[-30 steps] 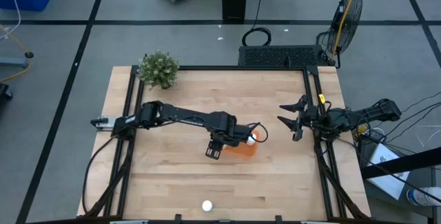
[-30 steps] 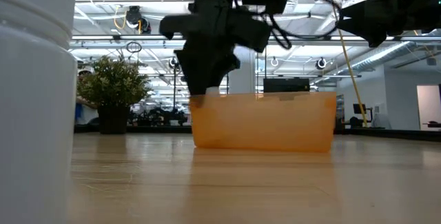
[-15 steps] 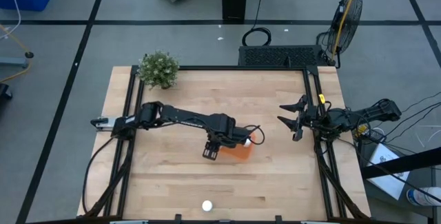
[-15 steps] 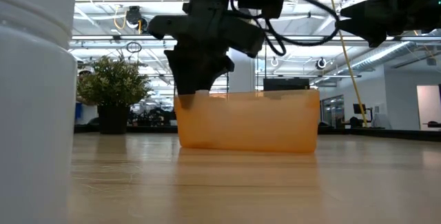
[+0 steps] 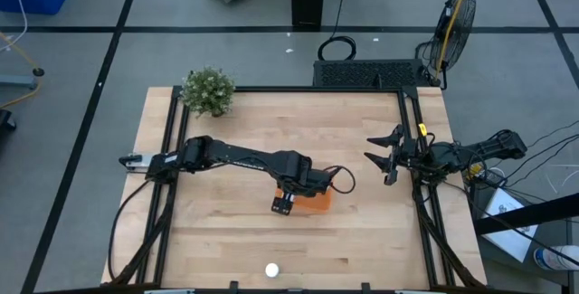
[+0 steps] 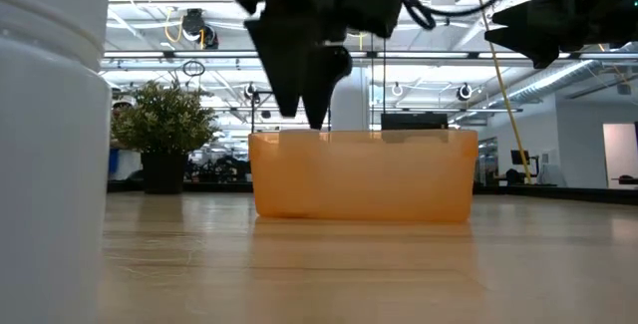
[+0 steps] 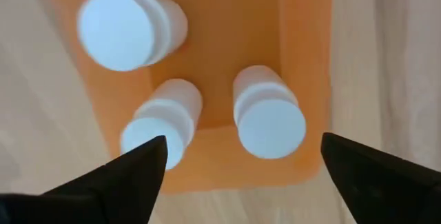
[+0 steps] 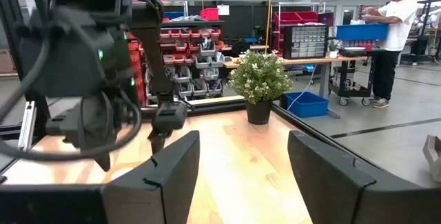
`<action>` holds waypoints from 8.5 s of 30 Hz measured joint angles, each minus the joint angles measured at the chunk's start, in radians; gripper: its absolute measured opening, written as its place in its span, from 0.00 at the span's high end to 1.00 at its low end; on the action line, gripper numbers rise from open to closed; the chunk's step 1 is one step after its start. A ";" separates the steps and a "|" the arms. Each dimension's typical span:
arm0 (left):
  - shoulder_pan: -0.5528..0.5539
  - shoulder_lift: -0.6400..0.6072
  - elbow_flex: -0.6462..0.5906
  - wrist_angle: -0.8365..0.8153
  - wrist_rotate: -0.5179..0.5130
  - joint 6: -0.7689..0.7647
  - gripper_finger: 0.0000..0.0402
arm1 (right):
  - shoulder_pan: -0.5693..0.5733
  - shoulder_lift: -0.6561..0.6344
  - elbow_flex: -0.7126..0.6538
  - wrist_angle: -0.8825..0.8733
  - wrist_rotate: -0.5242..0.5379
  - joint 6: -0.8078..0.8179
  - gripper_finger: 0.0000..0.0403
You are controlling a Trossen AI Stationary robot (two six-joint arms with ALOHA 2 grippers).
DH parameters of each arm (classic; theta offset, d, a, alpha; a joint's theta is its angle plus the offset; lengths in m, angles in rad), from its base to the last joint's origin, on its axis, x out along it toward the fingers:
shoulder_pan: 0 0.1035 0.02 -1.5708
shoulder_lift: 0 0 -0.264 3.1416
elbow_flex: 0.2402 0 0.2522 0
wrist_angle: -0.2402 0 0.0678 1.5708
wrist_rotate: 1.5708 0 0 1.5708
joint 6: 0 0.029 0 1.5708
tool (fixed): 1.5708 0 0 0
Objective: Pick and place pill bottles into a basket
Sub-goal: Put the pill bottle into the bin
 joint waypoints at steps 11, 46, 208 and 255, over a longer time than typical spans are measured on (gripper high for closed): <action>0.001 -0.190 0.192 0.098 0.002 0.013 0.01 | 0.000 0.000 0.000 0.000 -0.001 0.008 0.47; -0.353 -0.577 -0.451 0.554 0.028 -0.251 0.01 | 0.002 0.000 0.000 0.060 -0.081 0.022 0.47; -0.230 -0.120 0.051 0.097 -0.240 -0.048 0.60 | 0.002 0.065 -0.097 0.187 -0.083 0.090 0.47; 0.001 0.010 0.045 0.142 0.046 0.038 0.60 | 0.002 0.066 -0.098 0.179 -0.109 0.064 0.47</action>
